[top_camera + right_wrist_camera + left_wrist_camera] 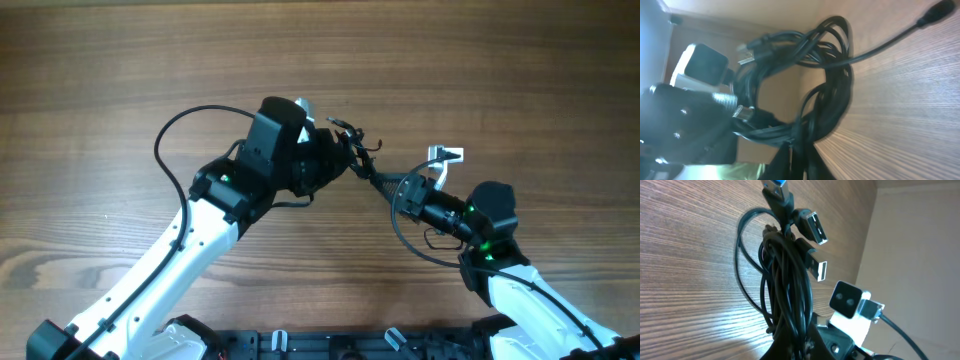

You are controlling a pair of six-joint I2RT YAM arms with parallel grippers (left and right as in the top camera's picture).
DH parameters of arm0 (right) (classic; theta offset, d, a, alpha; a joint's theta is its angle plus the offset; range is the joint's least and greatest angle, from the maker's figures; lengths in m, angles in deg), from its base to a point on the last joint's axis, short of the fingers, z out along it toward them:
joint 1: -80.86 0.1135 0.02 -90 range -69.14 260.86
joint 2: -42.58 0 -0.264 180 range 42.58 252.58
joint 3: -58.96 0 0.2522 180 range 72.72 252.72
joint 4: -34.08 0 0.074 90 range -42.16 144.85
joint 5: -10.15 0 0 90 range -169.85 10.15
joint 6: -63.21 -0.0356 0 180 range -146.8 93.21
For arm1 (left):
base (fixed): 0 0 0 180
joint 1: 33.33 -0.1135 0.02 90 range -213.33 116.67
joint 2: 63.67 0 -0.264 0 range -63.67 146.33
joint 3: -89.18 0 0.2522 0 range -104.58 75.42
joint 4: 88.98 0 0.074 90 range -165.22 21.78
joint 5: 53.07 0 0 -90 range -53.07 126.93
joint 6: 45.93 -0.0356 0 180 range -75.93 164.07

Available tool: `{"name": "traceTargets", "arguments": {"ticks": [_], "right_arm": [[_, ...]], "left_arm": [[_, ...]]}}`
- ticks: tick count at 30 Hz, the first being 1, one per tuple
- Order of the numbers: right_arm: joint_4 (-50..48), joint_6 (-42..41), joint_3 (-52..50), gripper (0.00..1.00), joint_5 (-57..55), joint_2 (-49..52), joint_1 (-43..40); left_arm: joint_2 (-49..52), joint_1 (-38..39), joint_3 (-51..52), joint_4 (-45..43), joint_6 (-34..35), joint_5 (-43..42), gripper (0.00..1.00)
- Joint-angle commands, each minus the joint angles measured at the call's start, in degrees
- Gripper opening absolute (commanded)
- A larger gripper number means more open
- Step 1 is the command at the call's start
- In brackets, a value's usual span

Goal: Untangle cables

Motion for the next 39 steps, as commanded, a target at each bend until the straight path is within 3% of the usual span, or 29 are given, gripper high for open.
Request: {"name": "traceTargets", "arguments": {"ticks": [1, 7, 13, 18, 21, 25, 30, 32, 34, 37, 39], "right_arm": [[-3.26, -0.17, 0.15, 0.05, -1.64, 0.48, 0.28], [-4.13, 1.84, 0.17, 0.05, -1.86, 0.48, 0.26], [-4.24, 3.23, 0.17, 0.05, -1.62, 0.50, 0.55], [-3.78, 6.86, 0.17, 0.07, -3.85, 0.55, 2.84], [-4.00, 9.01, 0.17, 0.18, -5.22, 0.55, 2.80], [-4.07, 9.25, 0.17, 0.61, -2.99, 0.52, 2.27], [-4.07, 9.18, 0.17, 0.74, 3.28, 0.52, -2.23], [-4.07, 11.15, 0.17, 0.84, 4.37, 0.52, -3.61], [-4.00, 21.31, 0.15, 1.00, 4.55, 0.55, -4.26], [-2.51, 39.78, 0.15, 1.00, 4.57, 0.55, -4.26], [-2.82, 43.10, 0.15, 1.00, 6.23, 0.55, -4.24]], "left_arm": [[-1.14, 1.33, -0.37, 0.46, -5.62, 0.37, 0.04], [-1.11, 1.60, -0.37, 2.62, -19.28, 0.48, 0.04], [-1.11, 4.35, -0.37, -0.31, -31.01, -5.99, 0.04], [-1.11, 9.01, -0.39, -5.31, -33.14, -9.05, 0.04], [-1.14, 8.68, -0.39, -6.40, -33.11, -16.31, 0.04], [-1.14, 2.60, -0.39, -5.99, -31.06, -16.63, 0.04], [-1.14, -8.04, -0.39, -5.31, -28.13, -16.65, 0.04], [-1.14, -10.14, -0.39, -3.93, -28.55, -16.68, 0.04], [-1.14, -11.32, -0.39, -1.79, -31.50, -17.88, 0.04], [-1.14, -11.34, -0.37, 0.17, -39.80, -26.10, 0.04], [-1.14, -11.21, -0.37, 0.44, -44.22, -33.97, 0.04]]}}
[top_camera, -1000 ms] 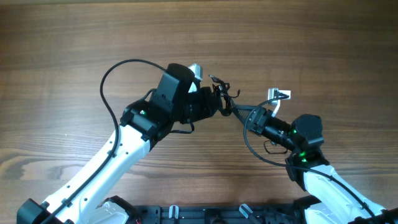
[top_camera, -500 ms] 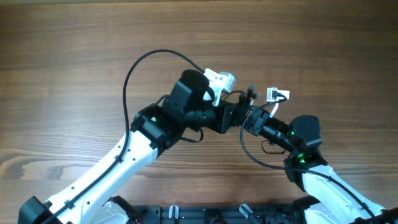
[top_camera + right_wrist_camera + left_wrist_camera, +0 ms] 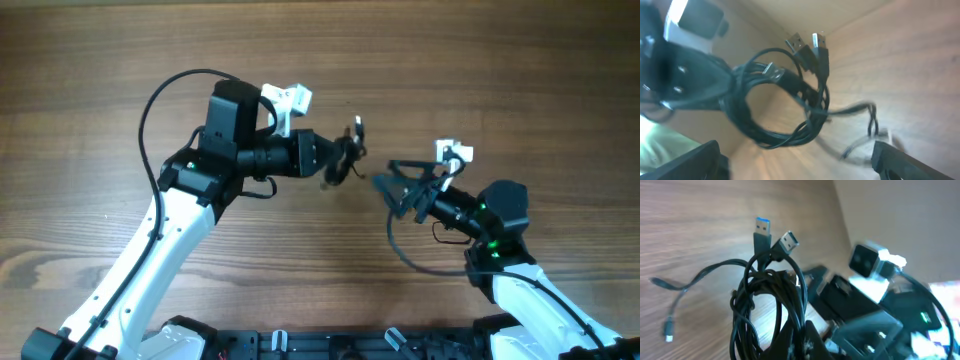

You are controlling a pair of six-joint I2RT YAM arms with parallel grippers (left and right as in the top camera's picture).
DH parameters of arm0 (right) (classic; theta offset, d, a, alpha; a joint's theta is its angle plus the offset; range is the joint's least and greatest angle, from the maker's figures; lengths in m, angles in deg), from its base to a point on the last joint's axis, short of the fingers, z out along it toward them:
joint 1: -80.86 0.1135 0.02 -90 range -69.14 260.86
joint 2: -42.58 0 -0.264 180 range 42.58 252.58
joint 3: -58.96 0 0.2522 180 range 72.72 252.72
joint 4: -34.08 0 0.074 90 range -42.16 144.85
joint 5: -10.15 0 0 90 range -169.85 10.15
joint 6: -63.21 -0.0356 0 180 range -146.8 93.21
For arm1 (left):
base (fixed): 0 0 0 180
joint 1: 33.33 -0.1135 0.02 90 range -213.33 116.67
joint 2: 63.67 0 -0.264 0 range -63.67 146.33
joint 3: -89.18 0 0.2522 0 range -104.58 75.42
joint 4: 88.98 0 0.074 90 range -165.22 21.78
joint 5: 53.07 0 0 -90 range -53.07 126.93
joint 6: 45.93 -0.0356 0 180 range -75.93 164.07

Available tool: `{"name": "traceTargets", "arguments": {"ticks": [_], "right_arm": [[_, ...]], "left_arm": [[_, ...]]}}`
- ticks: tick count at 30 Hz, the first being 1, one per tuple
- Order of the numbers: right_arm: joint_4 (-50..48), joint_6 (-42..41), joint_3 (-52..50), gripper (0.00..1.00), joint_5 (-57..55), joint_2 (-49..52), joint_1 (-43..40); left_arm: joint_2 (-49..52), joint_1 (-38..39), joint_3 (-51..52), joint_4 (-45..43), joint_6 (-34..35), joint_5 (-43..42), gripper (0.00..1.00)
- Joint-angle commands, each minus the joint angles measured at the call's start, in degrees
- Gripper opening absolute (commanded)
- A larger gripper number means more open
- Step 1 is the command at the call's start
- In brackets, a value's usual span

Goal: Untangle cables

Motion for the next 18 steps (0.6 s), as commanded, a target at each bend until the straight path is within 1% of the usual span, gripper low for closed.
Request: {"name": "traceTargets", "arguments": {"ticks": [1, 2, 5, 6, 9, 10, 11, 12, 14, 15, 16, 17, 18], "right_arm": [[-0.44, 15.17, -0.17, 1.00, 4.66, 0.33, -0.15], [-0.26, 16.98, -0.17, 1.00, 5.77, 0.33, -0.15], [-1.95, 16.74, -0.17, 0.99, 7.32, 0.33, -0.15], [-2.73, 16.72, -0.17, 0.98, 7.30, 0.33, -0.15], [-4.02, 16.09, -0.17, 0.88, 8.94, 0.33, -0.15], [-4.96, 16.04, -0.17, 0.75, 11.13, 0.33, -0.15], [-5.51, 15.43, -0.17, 0.53, 11.80, 0.33, -0.15], [-5.51, 15.08, -0.17, 0.36, 11.50, 0.33, -0.17], [-4.76, 14.56, -0.17, 0.10, 9.07, 0.33, -0.17], [-4.04, 12.07, -0.17, 0.04, 7.08, 0.33, -0.17], [-3.32, 9.09, -0.17, 0.04, 5.11, 0.33, -0.17], [-2.25, 4.50, -0.17, 0.04, 2.05, 0.33, -0.17], [-1.18, 0.55, -0.17, 0.04, -0.68, 0.33, -0.17]], "left_arm": [[-1.07, 0.31, -0.59, 0.11, -10.71, -15.74, 0.04], [-1.07, 0.72, -0.59, 0.11, -12.39, -18.91, 0.04], [-1.07, 1.84, -0.59, 0.31, -12.50, -21.20, 0.04], [-1.07, 3.39, -0.59, 0.79, -12.48, -21.27, 0.04], [-1.07, 5.64, -0.59, 1.31, -12.48, -21.24, 0.04], [-1.07, 6.56, -0.59, 1.36, -12.50, -21.22, 0.04], [-1.07, 7.08, -0.59, 1.36, -12.50, -21.20, 0.04], [-1.07, 7.19, -0.59, 1.40, -12.50, -21.14, 0.06], [-1.07, 7.10, -0.59, 1.70, -12.46, -18.62, 0.08], [-1.07, 6.93, -0.59, 1.73, -12.46, -16.13, 0.12], [-1.07, 6.86, -0.59, 1.70, -12.46, -13.73, 0.16], [-1.07, 6.86, -0.59, 1.73, -12.44, -10.05, 0.31], [-1.07, 6.86, -0.59, 1.88, -12.20, -4.68, 0.59]]}}
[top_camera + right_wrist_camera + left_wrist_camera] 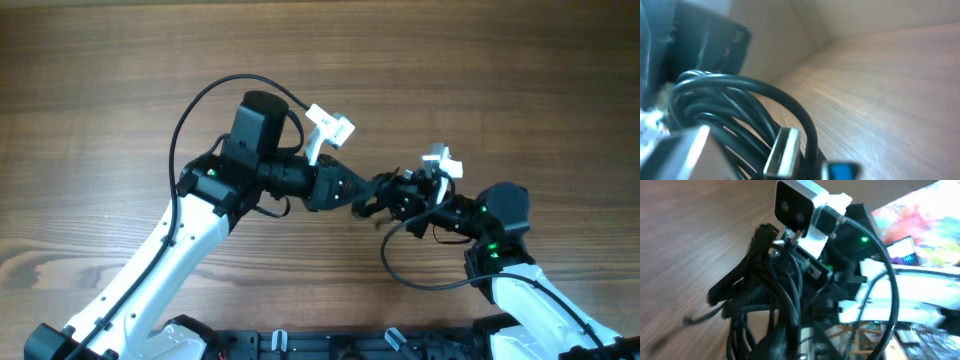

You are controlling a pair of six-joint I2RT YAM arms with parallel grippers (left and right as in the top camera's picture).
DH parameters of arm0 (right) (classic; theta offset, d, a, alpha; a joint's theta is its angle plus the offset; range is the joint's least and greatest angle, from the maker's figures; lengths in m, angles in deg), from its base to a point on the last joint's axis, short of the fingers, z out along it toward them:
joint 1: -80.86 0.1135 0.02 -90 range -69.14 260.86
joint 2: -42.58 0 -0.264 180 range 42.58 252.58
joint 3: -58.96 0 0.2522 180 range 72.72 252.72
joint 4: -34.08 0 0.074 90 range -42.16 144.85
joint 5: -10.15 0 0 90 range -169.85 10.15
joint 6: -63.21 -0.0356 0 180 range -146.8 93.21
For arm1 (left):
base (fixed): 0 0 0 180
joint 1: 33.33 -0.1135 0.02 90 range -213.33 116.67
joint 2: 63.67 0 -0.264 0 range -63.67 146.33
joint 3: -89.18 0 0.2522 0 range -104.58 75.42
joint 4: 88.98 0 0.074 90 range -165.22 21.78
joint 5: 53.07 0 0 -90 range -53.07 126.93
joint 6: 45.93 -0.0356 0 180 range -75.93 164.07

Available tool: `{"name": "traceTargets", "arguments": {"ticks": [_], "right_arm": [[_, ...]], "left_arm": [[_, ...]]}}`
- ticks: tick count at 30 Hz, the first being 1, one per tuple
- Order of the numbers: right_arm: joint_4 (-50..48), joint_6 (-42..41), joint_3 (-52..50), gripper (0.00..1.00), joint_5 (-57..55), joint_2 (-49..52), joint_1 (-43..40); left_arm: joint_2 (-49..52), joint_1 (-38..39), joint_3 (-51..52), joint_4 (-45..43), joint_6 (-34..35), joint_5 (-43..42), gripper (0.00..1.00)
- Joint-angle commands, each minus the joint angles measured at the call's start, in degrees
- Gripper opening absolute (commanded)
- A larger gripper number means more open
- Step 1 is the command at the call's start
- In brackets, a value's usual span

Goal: Untangle cables

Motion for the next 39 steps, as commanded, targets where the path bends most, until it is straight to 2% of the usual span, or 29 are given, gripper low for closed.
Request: {"name": "traceTargets", "arguments": {"ticks": [1, 2, 4, 6, 8, 9, 10, 11, 12, 14, 16, 17, 18, 19, 20, 22, 23, 25, 26, 28, 31, 34, 37, 39], "right_arm": [[2.16, -14.12, -0.02, 0.04, -11.13, 0.24, -0.46], [2.67, -17.38, -0.02, 0.04, -12.44, 0.24, -0.46], [2.78, -22.67, -0.02, 0.04, -13.00, 0.24, -0.44], [2.99, -31.54, -0.02, 0.04, -12.98, 0.24, -0.44], [2.99, -39.23, -0.02, 0.04, -12.72, 0.24, -0.44], [2.99, -41.03, -0.02, 0.05, -12.72, 0.24, -0.44], [2.99, -41.51, -0.02, 0.04, -12.74, 0.24, -0.44], [3.21, -41.46, -0.02, 0.04, -12.76, 0.24, -0.44], [3.54, -41.48, -0.02, 0.04, -12.79, 0.24, -0.44], [4.59, -41.64, -0.02, 0.05, -12.79, 0.24, -0.44], [5.16, -41.68, -0.02, 0.04, -12.76, 0.24, -0.44], [5.18, -41.66, -0.02, 0.05, -12.74, 0.24, -0.44], [5.20, -41.66, -0.02, 0.05, -12.74, 0.24, -0.44], [5.53, -41.68, -0.02, 0.05, -12.74, 0.24, -0.44], [6.03, -41.68, -0.02, 0.05, -12.74, 0.24, -0.44], [6.64, -41.83, -0.02, 0.08, -13.03, 0.24, -0.44], [6.64, -42.75, -0.02, 0.22, -13.64, 0.24, -0.44], [6.64, -42.45, -0.02, 0.49, -14.08, 0.24, -0.46], [6.62, -38.58, -0.02, 0.60, -14.49, 0.24, -0.52], [7.43, -26.12, -0.02, 0.98, -14.23, 0.24, -1.31], [10.95, -18.38, -0.02, 1.00, -14.25, 0.24, -2.03], [11.37, -17.49, -0.02, 1.00, -14.25, 0.24, -2.05], [11.69, -13.25, -0.02, 0.99, -14.12, 0.24, -2.05], [11.78, -12.87, -0.02, 0.96, -12.61, 0.24, -2.05]], "left_arm": [[-1.05, 0.28, -0.59, 0.46, -0.74, 12.50, 0.91], [-1.01, 0.28, -0.59, 0.46, -0.72, 15.21, 1.00], [-0.96, 0.28, -0.59, 0.44, -0.72, 15.72, 1.00], [-0.76, 0.61, -0.59, 0.50, -0.04, 16.09, 1.00], [0.39, 1.92, -0.59, 0.48, 2.56, 20.04, 1.00], [1.27, 2.78, -0.59, 0.42, 6.21, 24.68, 1.00], [2.60, 3.69, -0.59, 0.11, 14.32, 30.58, 1.00], [3.67, 4.31, -0.59, -0.90, 20.28, 32.70, 1.00], [4.90, 5.05, -0.59, -3.21, 24.04, 32.70, 1.00], [7.08, 7.26, -0.59, -8.57, 26.84, 32.79, 1.00], [9.51, 9.42, -0.59, -12.92, 30.73, 35.19, 0.82], [10.47, 10.14, -0.59, -13.49, 34.12, 38.12, 0.69], [11.34, 10.60, -0.59, -13.29, 37.86, 42.38, 0.53], [11.93, 10.73, -0.59, -12.92, 40.96, 46.05, 0.30], [12.13, 10.73, -0.59, -12.94, 42.93, 47.71, 0.18], [12.13, 10.73, -0.59, -13.60, 44.54, 48.35, 0.09], [12.13, 10.84, -0.59, -13.42, 44.52, 48.24, 0.04], [12.11, 10.64, -0.59, -12.90, 43.78, 48.30, 0.04], [12.04, 10.32, -0.59, -12.92, 42.75, 48.33, 0.04], [11.78, 8.72, -0.61, -12.83, 40.06, 48.41, 0.04], [10.67, 5.29, -0.61, -10.93, 37.44, 47.36, 0.04], [10.49, 3.61, -0.61, -10.93, 32.74, 43.30, 0.04], [10.43, 2.29, -0.61, -10.95, 23.96, 38.69, 0.04], [10.40, 1.86, -0.61, -11.23, 22.97, 36.02, 0.04]]}}
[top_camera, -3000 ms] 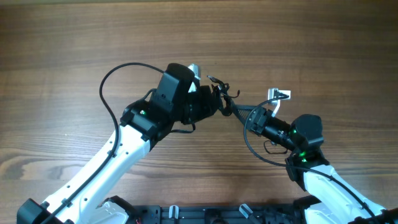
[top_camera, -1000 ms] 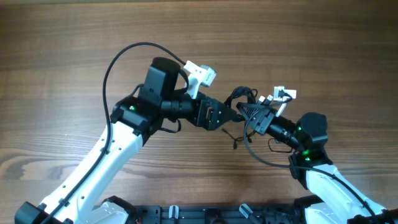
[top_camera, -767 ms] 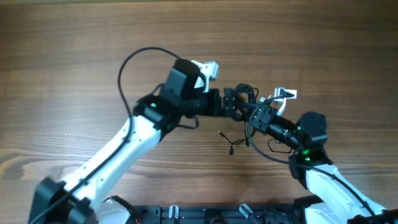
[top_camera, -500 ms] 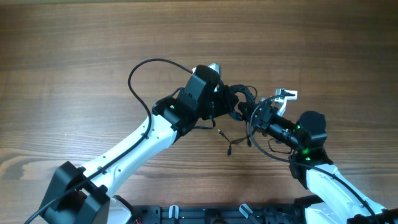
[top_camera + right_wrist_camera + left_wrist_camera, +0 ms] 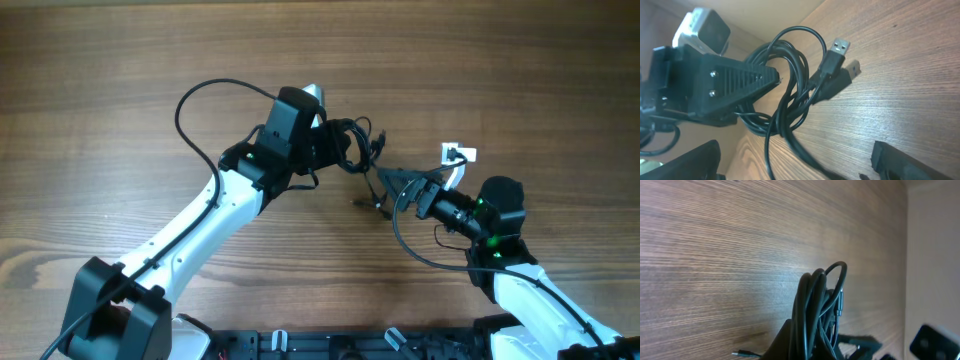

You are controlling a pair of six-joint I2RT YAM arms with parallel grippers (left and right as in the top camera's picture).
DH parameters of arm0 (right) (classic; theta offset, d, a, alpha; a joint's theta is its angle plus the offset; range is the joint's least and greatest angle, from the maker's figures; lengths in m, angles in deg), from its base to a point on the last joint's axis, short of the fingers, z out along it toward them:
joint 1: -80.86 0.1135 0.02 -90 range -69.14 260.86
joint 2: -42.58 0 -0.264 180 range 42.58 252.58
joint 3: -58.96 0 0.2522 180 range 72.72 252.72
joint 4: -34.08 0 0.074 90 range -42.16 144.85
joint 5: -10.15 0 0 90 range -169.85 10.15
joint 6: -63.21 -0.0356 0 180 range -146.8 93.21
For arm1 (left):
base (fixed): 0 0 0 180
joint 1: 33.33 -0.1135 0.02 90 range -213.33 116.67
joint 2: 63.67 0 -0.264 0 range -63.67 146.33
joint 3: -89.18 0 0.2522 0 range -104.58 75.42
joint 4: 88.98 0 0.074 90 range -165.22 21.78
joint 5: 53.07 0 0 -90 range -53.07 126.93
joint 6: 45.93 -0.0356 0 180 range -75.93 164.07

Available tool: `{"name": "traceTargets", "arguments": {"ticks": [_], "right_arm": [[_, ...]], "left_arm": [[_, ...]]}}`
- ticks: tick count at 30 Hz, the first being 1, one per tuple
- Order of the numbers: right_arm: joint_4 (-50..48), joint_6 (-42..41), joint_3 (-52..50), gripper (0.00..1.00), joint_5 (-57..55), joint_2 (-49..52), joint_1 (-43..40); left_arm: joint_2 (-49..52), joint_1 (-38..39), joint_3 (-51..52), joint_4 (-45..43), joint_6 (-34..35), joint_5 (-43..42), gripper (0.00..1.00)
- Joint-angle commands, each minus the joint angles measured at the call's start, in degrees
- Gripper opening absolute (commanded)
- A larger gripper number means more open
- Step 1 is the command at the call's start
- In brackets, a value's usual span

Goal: Untangle cables

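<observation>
A bundle of black cables is held above the wooden table, with my left gripper shut on it. In the left wrist view the coil rises from between the fingers. The right wrist view shows the same bundle with two USB plugs sticking out to the right. My right gripper is open just right of and below the bundle, with its fingers spread wide. One strand of the bundle runs down between them. A thin end hangs towards the table.
A small plug of a thin cable lies on the table under the bundle. The left arm's own black cable loops out to the left. Bare wood lies all round the two arms.
My left gripper has moved up and to the left with the bundle, away from the right gripper it was pressed against. The right gripper now stands open, apart from the bundle.
At first both grippers were shut on the bundle, close together. Then they stood apart, the left holding the bundle and the right open. After that they were together again at the bundle. Now the left holds it alone, a little off from the open right gripper.
</observation>
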Motion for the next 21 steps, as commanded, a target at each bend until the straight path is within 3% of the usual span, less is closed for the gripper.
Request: {"name": "traceTargets", "arguments": {"ticks": [1, 4, 9, 11, 14, 17, 19, 21], "right_arm": [[-0.31, 3.61, 0.22, 0.95, 2.64, -0.02, -0.24], [-0.55, 6.75, 0.22, 0.91, 6.54, -0.02, -0.24], [-3.02, 4.79, 0.22, 0.84, 16.70, -0.04, -0.24], [-3.06, 1.68, 0.22, 0.86, 17.99, -0.04, -0.24], [-2.82, -5.03, 0.22, 1.00, 18.12, -0.02, -0.24], [-0.46, -9.57, 0.22, 1.00, 15.17, -0.02, -0.24], [6.78, -14.19, 0.22, 1.00, 7.41, -0.02, -0.24], [17.62, -24.65, 0.22, 1.00, 1.18, -0.02, -0.24]], "left_arm": [[-1.27, -0.94, -0.39, -0.72, -8.87, -6.64, 0.04], [-1.27, -0.94, -0.39, -1.53, -15.87, -9.84, 0.04], [-1.27, -1.07, -0.39, -1.51, -15.15, -8.13, 0.04], [-1.27, -1.62, -0.39, -1.16, -9.38, -4.72, 0.04], [-1.27, -2.71, -0.39, -1.03, -1.31, -0.59, 0.04], [-1.27, -3.85, -0.39, -1.01, 3.26, 0.02, 0.04], [-1.27, -3.87, -0.39, -1.01, 3.93, 0.02, 0.04], [-1.27, -3.87, -0.39, -1.03, 4.02, 0.04, 0.04]]}}
